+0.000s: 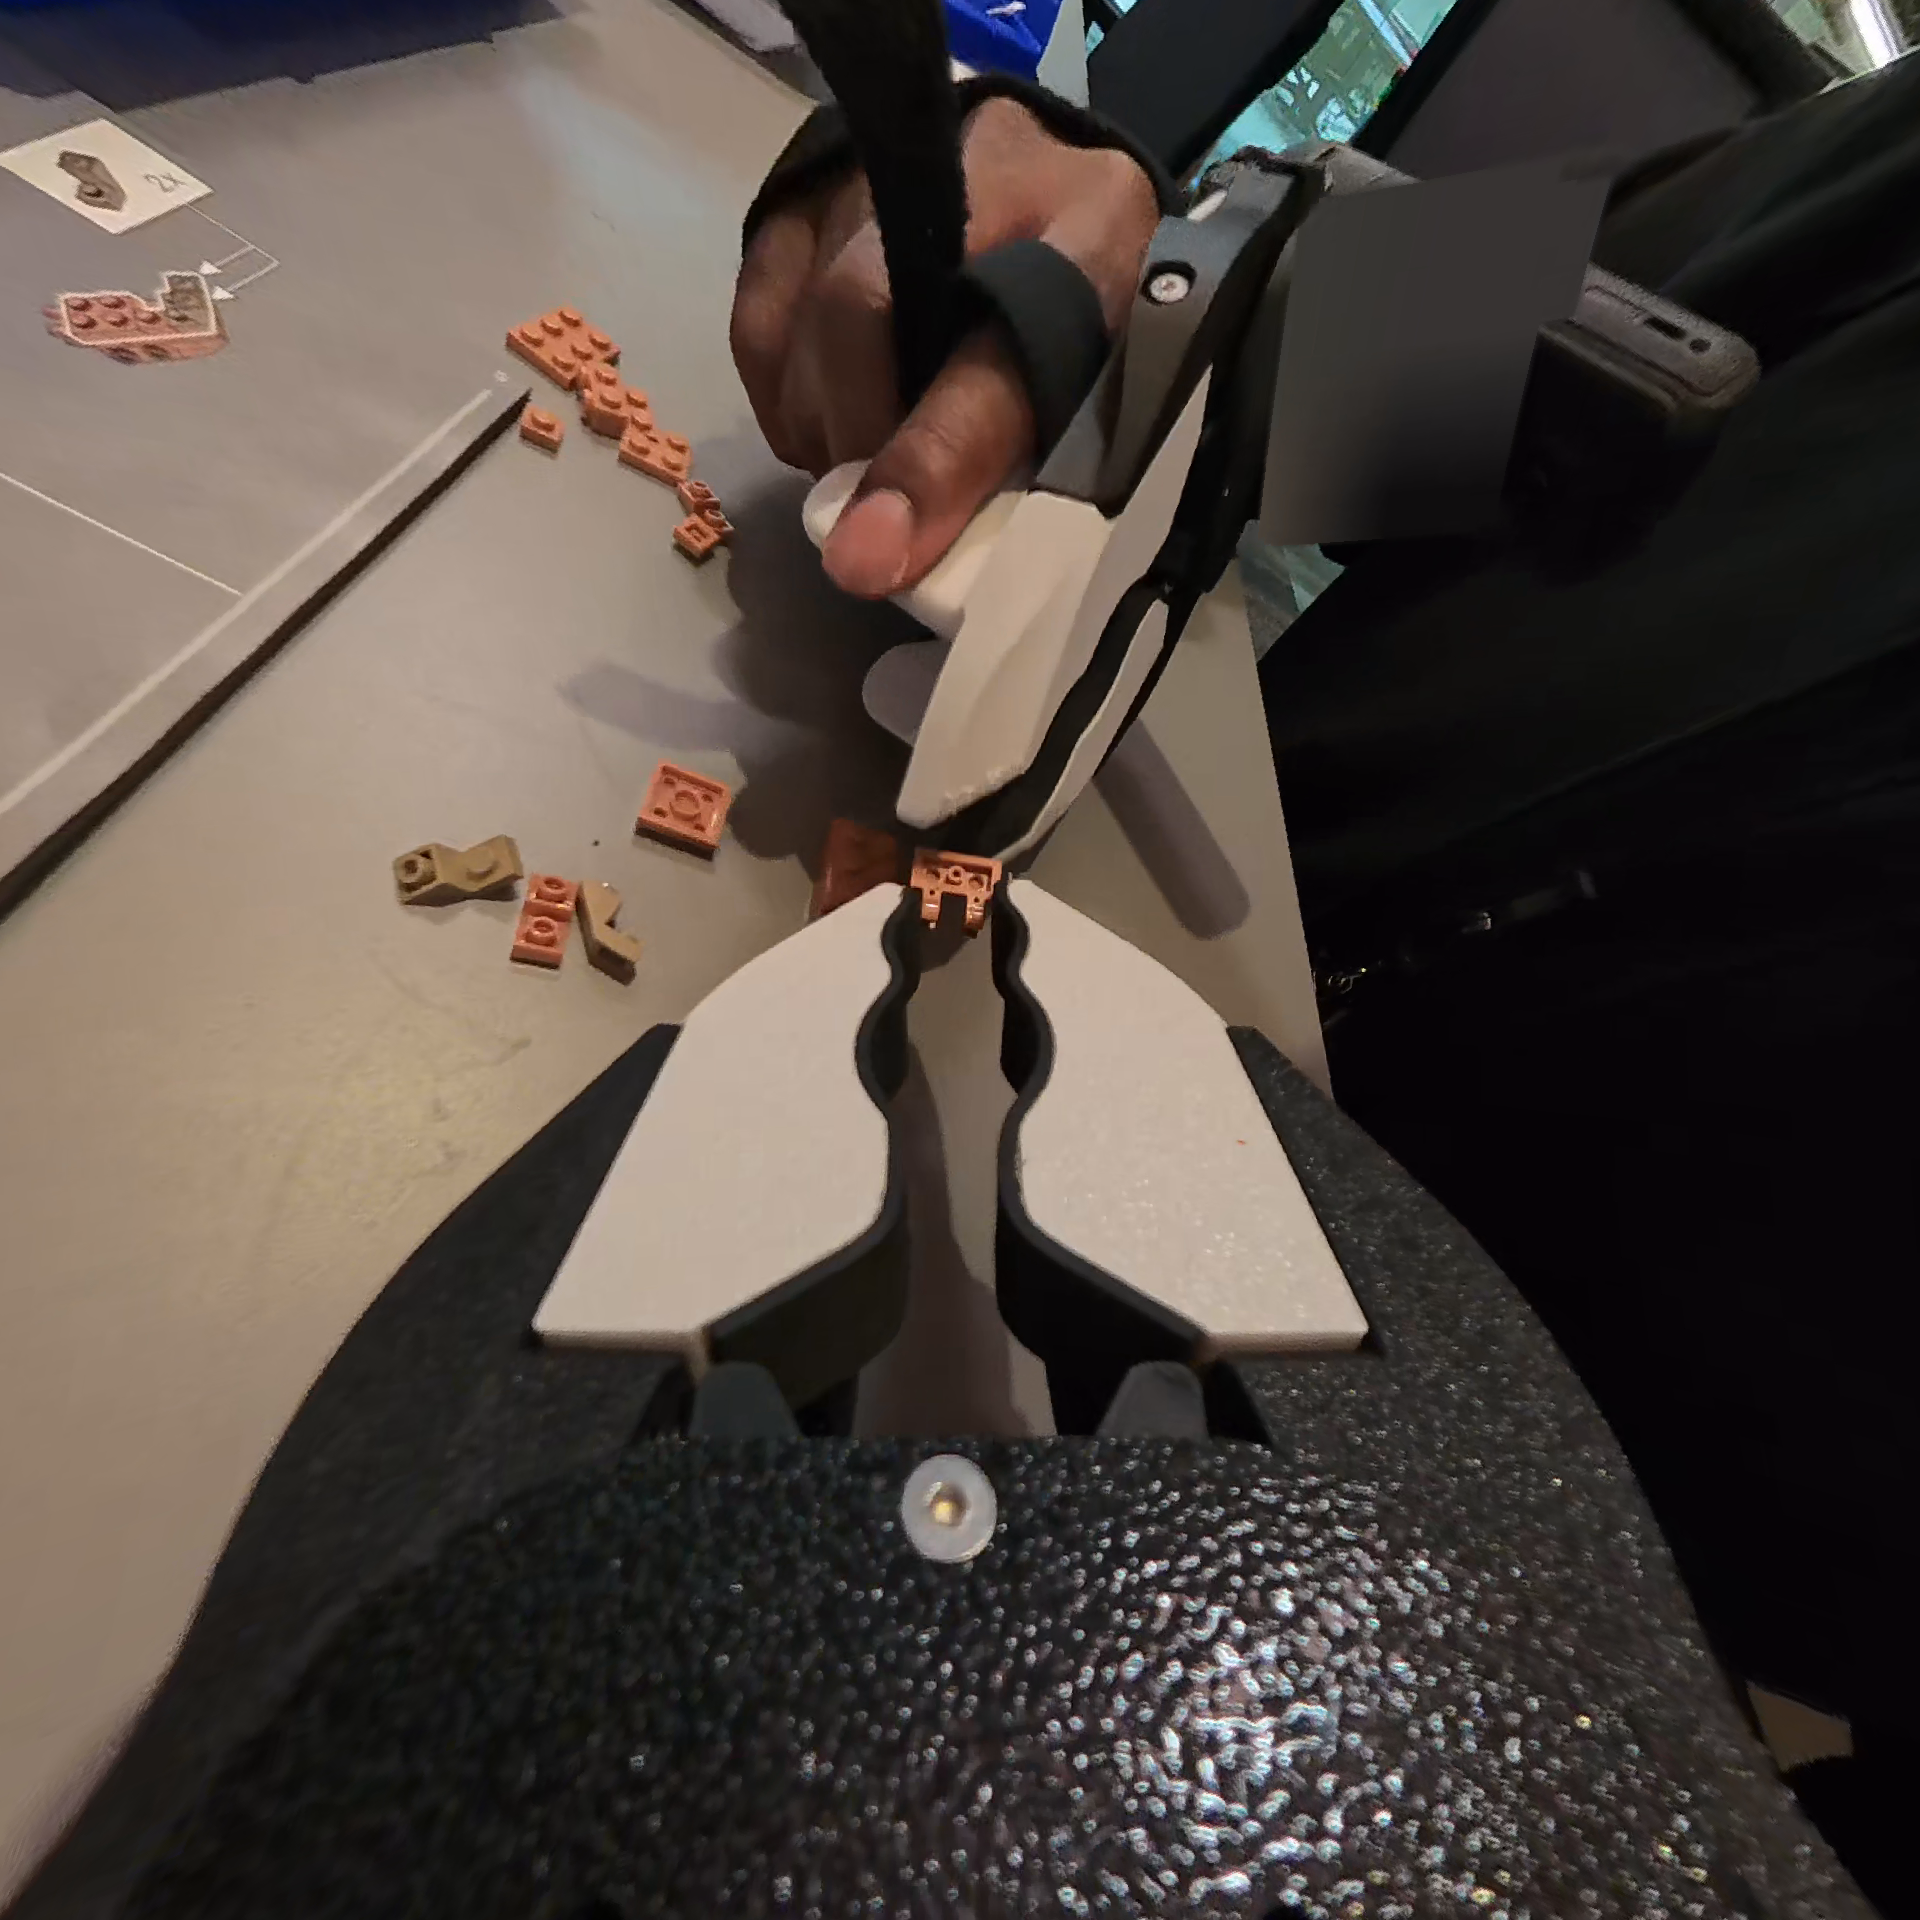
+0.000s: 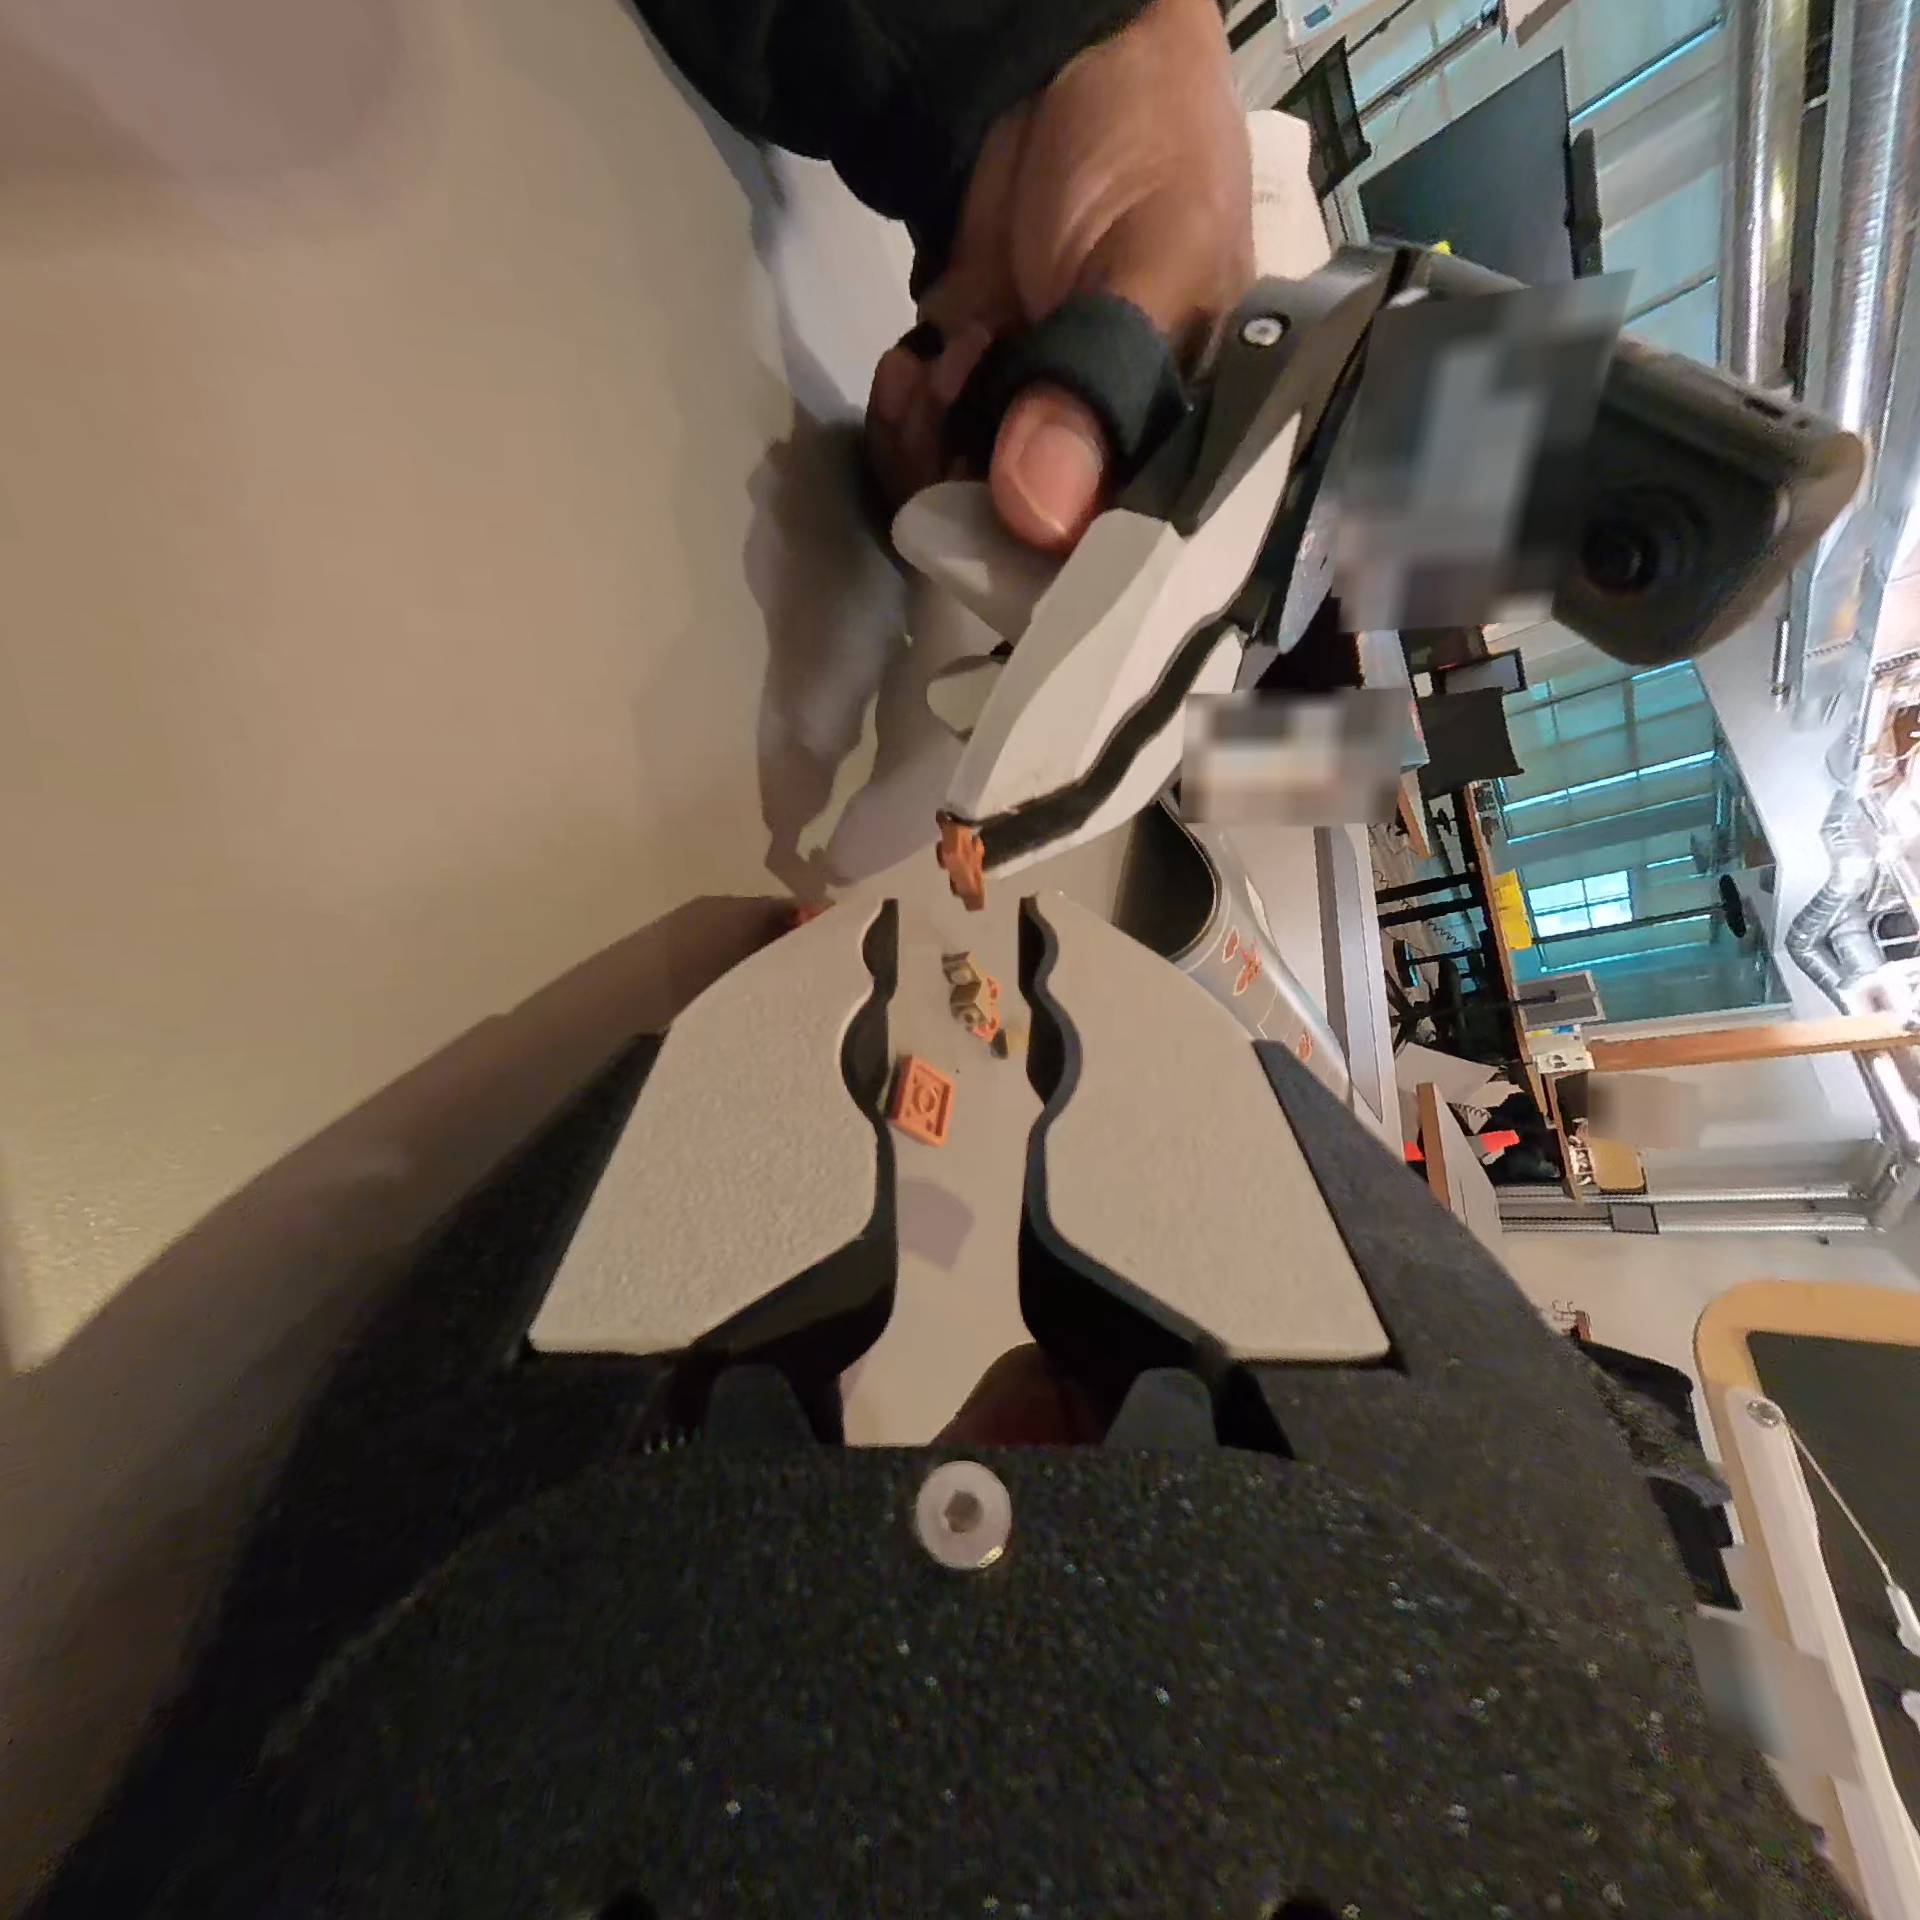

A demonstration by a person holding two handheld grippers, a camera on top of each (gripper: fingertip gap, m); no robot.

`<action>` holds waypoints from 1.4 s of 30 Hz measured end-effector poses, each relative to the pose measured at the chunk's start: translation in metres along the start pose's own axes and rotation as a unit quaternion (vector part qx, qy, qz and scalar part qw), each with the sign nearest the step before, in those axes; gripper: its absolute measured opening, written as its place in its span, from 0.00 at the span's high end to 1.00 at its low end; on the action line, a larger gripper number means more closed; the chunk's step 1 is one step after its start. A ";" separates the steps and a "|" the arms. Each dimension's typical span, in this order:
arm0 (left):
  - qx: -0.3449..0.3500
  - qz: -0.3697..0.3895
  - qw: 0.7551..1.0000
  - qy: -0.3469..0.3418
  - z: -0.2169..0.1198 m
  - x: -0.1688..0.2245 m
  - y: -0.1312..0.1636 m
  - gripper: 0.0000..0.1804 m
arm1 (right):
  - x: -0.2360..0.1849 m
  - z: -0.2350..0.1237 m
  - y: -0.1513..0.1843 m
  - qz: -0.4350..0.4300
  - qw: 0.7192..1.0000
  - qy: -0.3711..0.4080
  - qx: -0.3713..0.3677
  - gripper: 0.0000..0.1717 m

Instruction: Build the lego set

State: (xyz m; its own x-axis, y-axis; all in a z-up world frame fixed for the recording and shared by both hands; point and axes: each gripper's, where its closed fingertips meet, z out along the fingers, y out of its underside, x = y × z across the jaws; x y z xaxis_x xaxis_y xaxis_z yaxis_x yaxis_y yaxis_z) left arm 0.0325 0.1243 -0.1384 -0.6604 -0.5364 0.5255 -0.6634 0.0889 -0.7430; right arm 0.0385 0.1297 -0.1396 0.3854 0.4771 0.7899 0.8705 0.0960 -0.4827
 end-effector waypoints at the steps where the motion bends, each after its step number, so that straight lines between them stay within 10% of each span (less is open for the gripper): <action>1: -0.001 -0.001 1.000 0.002 0.001 0.001 0.000 0.93 | -0.001 0.001 -0.001 -0.001 1.000 -0.002 0.001 0.88; 10: 0.030 0.077 0.996 -0.021 -0.006 0.004 -0.010 0.90 | 0.004 -0.004 -0.005 0.192 0.979 -0.057 0.031 0.97; 17: 0.042 0.408 0.893 -0.185 -0.017 0.001 -0.028 0.86 | 0.011 -0.015 -0.019 0.539 0.810 -0.205 0.101 0.97; 24: 0.077 0.501 0.836 -0.210 -0.014 0.012 -0.036 0.88 | 0.016 -0.020 -0.024 0.643 0.708 -0.257 0.138 0.97; 42: 0.078 0.545 0.811 -0.198 -0.007 0.020 -0.032 0.94 | 0.020 -0.021 -0.028 0.690 0.643 -0.289 0.161 0.97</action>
State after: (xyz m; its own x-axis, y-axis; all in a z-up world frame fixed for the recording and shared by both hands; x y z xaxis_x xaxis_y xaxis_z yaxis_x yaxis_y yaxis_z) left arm 0.0374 0.1168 -0.1013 -0.6396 -0.4410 -0.6296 0.3107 0.6008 -0.7366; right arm 0.0282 0.1182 -0.1028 0.4643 0.5380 -0.7036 -0.3244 -0.6359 -0.7003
